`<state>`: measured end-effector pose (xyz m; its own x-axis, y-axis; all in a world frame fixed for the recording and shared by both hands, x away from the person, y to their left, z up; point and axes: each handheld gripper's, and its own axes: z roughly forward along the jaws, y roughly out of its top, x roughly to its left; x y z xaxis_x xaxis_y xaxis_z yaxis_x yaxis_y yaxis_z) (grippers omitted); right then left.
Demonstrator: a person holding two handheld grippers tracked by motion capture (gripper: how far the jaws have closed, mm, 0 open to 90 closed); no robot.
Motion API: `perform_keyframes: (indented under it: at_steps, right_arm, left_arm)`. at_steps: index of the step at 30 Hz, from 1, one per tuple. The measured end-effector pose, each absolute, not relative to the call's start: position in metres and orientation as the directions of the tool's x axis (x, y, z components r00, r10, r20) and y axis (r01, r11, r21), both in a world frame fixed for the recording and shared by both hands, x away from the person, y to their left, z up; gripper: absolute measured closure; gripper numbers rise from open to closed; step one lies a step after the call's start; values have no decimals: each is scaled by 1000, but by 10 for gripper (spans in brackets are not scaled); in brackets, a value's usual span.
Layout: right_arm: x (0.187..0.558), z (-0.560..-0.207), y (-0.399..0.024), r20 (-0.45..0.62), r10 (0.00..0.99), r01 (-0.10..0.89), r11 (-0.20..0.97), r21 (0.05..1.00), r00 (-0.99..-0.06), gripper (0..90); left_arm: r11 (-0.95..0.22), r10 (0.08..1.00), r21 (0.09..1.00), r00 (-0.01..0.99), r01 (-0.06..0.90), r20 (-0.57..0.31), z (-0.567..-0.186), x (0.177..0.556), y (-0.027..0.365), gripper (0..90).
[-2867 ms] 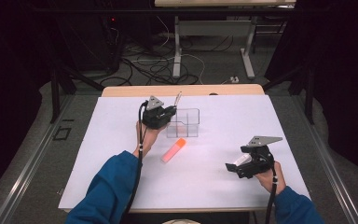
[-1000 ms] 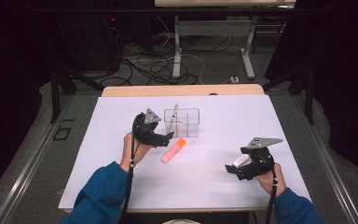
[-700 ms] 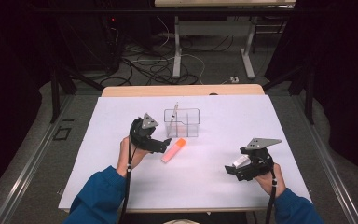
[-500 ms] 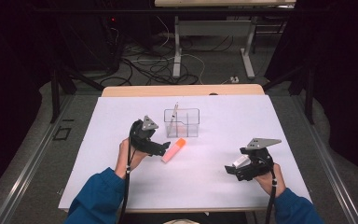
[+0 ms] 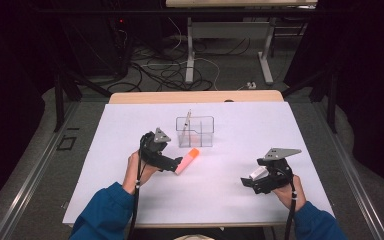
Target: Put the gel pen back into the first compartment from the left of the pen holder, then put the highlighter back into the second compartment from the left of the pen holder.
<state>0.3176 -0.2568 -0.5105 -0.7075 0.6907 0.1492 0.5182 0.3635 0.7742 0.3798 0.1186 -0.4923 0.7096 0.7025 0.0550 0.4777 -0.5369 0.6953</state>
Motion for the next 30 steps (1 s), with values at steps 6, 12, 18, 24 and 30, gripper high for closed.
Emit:
perform_keyframes:
  at_steps: [6, 12, 18, 24, 30]
  right_arm:
    - [319, -512, -256, 133, 688, 504, 372, 779, -713, 1]
    - [318, -512, -255, 135, 696, 513, 370, 774, -706, 1]
    - [319, -512, -256, 130, 692, 519, 389, 761, -710, 2]
    - [319, -513, -256, 131, 693, 516, 383, 767, -709, 3]
    - [320, -513, -254, 137, 690, 518, 382, 765, -710, 3]
  left_arm:
    - [-547, 696, 690, 716, 474, 60, -492, 380, 118, 0]
    - [-544, 701, 692, 710, 474, 65, -491, 379, 117, 0]
    - [-559, 696, 679, 714, 476, 74, -492, 379, 116, 0]
    - [-568, 693, 666, 717, 484, 71, -493, 378, 112, 0]
    - [-573, 706, 643, 704, 508, 72, -497, 380, 105, 0]
